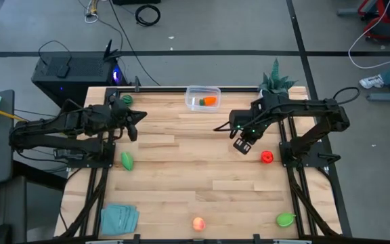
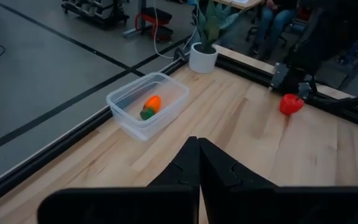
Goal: Pick and placing Produce into tupperware
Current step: Put the red apple into the transparent container
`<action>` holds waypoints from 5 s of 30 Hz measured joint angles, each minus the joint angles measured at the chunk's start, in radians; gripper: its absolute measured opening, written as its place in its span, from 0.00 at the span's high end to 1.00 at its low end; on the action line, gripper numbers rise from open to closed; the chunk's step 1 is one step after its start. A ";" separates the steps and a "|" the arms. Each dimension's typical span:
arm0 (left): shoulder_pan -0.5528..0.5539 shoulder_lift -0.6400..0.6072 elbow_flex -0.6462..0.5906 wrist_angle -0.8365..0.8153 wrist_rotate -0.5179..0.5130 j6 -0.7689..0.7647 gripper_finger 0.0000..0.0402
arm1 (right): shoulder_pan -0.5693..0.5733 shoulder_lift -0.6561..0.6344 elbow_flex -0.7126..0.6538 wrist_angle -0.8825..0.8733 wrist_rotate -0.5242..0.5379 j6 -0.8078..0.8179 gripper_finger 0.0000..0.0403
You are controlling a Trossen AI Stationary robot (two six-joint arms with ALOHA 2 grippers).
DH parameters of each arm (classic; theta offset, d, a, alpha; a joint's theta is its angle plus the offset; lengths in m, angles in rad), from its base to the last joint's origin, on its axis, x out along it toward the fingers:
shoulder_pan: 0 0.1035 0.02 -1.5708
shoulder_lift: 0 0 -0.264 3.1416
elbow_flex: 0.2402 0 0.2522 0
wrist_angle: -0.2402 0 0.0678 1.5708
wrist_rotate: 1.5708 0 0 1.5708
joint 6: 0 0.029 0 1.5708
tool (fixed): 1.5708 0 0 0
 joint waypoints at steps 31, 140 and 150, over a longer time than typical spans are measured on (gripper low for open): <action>0.000 0.000 0.000 0.017 0.000 -0.051 0.98 | 0.000 -0.350 -0.470 -0.002 -0.064 -0.111 0.31; -0.002 0.000 0.000 0.015 0.123 0.060 0.87 | 0.003 -0.361 -0.909 0.395 -0.007 -0.264 0.01; -0.002 0.000 0.000 0.015 0.123 0.060 0.87 | 0.004 -0.334 -0.965 0.450 -0.013 -0.309 0.01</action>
